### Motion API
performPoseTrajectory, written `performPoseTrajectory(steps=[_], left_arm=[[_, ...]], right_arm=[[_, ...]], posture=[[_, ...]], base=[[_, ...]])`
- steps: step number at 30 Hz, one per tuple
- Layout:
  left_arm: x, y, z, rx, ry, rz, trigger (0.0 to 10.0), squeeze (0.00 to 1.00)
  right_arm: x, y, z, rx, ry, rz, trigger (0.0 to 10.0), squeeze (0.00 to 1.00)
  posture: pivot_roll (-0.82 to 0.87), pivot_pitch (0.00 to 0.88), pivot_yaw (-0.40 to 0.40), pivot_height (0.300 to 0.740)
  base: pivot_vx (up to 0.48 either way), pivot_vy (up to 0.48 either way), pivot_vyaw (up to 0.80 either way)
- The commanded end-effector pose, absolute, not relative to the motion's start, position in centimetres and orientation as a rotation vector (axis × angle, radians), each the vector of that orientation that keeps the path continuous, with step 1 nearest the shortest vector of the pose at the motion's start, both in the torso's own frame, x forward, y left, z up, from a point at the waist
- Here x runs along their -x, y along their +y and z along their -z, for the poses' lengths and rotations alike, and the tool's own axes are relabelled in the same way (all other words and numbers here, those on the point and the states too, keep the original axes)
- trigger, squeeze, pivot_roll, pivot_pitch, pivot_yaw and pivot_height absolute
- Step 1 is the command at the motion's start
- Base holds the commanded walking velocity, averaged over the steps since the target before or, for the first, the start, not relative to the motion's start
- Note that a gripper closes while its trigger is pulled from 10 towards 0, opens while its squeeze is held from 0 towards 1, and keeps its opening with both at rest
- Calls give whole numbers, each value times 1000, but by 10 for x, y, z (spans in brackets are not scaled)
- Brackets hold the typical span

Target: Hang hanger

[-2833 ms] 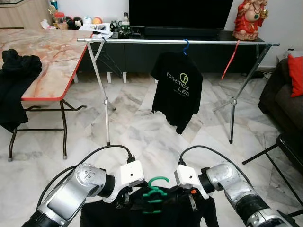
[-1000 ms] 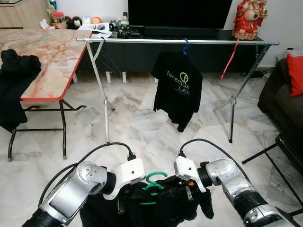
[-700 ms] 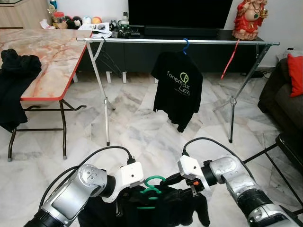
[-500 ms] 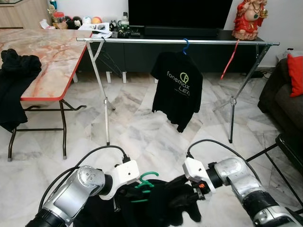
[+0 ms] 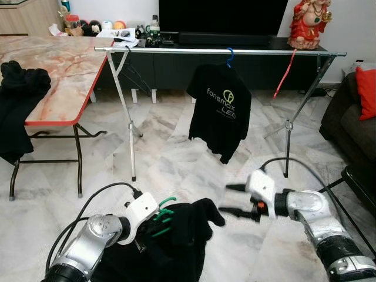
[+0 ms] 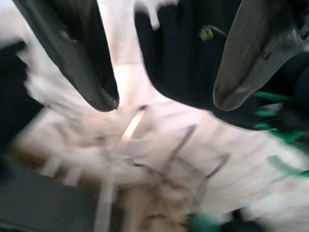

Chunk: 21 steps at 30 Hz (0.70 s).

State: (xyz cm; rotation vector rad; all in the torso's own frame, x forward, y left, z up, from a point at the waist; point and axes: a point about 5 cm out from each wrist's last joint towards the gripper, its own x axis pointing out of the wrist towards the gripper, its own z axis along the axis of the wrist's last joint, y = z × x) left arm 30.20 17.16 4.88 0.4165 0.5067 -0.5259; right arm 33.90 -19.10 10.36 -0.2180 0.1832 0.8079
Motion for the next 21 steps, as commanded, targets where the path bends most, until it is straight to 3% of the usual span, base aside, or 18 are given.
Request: performPoseTrajectory(steps=[1, 6, 9, 10, 11, 14, 21], left_arm=[[-308, 181, -54, -423, 464, 424, 10000, 0], [-314, 185, -67, -260, 322, 269, 10000, 0], [-312, 184, -70, -214, 264, 247, 10000, 0], [-307, 186, -69, -184, 244, 234, 10000, 0], [-307, 186, -69, -184, 244, 234, 10000, 0], [-299, 185, -64, -109, 241, 206, 10000, 0], [-296, 176, -58, -53, 240, 161, 10000, 0]], right_arm=[[-331, -200, -82, 179, 257, -676, 10000, 0], [-301, -206, -17, -5, 492, -302, 10000, 0], [-281, -199, 9, -28, 586, -207, 10000, 0], [-258, -192, 33, -38, 683, -126, 10000, 0], [-258, -192, 33, -38, 683, -126, 10000, 0], [-222, -186, 62, -205, 831, 65, 10000, 0], [-192, -187, 81, -183, 955, 175, 10000, 0]], posture=[[29, 46, -32, 740], [31, 48, -27, 740], [29, 45, -20, 740], [25, 40, -16, 740], [25, 40, -16, 740], [37, 39, -27, 740], [47, 35, -38, 740]], base=[[0, 0, 0], [0, 0, 0], [0, 0, 0], [0, 0, 0], [0, 0, 0], [0, 0, 0], [0, 0, 0]])
